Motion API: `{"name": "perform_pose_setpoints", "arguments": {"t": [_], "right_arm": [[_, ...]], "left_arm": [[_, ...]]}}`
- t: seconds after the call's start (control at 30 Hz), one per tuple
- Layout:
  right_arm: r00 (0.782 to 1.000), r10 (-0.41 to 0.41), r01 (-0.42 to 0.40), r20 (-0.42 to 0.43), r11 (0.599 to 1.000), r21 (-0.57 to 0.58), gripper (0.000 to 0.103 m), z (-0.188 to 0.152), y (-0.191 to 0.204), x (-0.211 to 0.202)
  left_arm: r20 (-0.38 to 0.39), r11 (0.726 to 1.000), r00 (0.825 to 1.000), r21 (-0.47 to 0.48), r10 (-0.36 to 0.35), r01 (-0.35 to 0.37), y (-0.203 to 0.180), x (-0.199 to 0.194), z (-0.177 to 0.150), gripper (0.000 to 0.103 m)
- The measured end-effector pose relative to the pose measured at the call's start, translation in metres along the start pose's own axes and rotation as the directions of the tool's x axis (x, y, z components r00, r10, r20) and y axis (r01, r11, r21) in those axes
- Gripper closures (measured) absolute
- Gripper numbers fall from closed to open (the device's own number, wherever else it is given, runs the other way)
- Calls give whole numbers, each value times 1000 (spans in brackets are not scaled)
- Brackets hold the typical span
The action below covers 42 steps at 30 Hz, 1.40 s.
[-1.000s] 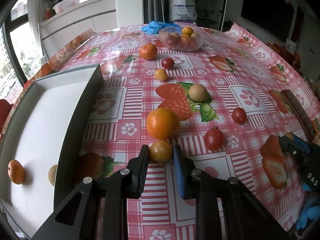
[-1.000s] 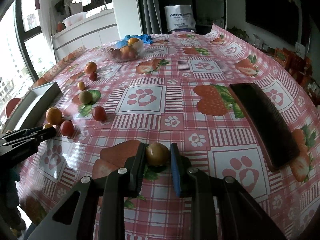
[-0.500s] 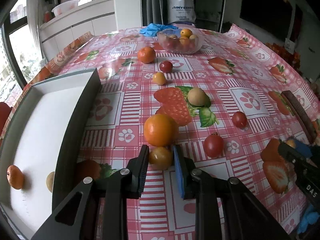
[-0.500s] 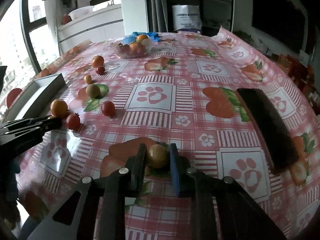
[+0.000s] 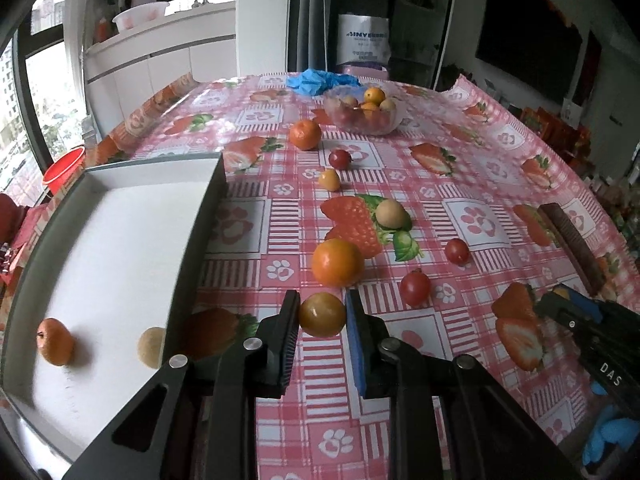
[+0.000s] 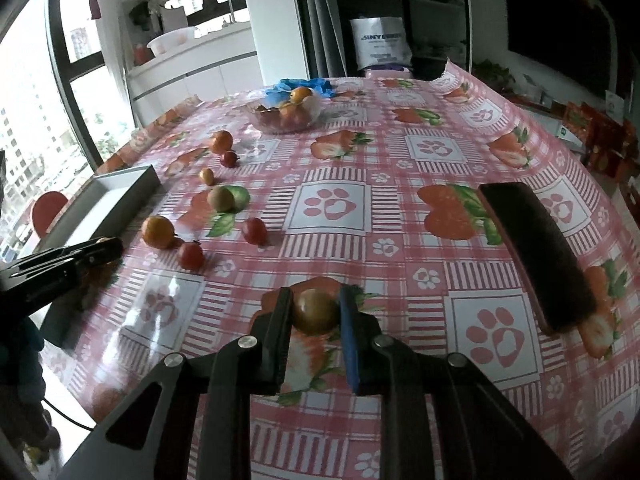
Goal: Organize fruits
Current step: 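Carry the yellow fruit into the tray with left while right drops the kiwi there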
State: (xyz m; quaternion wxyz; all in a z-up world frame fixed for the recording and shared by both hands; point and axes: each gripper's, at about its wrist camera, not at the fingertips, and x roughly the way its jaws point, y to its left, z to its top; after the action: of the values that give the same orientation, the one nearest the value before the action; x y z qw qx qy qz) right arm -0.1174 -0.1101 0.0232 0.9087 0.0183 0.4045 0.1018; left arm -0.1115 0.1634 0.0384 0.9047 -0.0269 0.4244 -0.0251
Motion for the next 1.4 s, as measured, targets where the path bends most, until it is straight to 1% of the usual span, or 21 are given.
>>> {"name": "perform_pose_setpoints", "arguments": {"t": [0.1, 0.3, 0.57, 0.83, 1.17, 1.4], "right_arm": [[1000, 7, -7, -5, 1000, 6, 78, 1, 4, -2], [1000, 22, -22, -12, 1000, 0, 78, 6, 16, -3], [998, 57, -57, -14, 998, -32, 78, 20, 44, -1], [995, 95, -96, -13, 990, -105, 78, 39, 89, 3], [986, 164, -167, -36, 968, -186, 78, 61, 148, 16], [972, 222, -234, -79, 947, -220, 78, 70, 185, 31]], "left_arm": [[14, 1000, 1000, -8, -3, 3, 5, -9, 1, 79], [41, 1000, 999, -26, 12, -11, 19, -24, 3, 79], [71, 996, 997, -80, 44, -38, 52, -41, 6, 79], [88, 989, 993, -130, 80, -68, 88, -51, 9, 79], [77, 979, 992, -186, 101, -85, 123, -45, 4, 79], [61, 971, 990, -213, 125, -110, 142, -38, -1, 79]]}}
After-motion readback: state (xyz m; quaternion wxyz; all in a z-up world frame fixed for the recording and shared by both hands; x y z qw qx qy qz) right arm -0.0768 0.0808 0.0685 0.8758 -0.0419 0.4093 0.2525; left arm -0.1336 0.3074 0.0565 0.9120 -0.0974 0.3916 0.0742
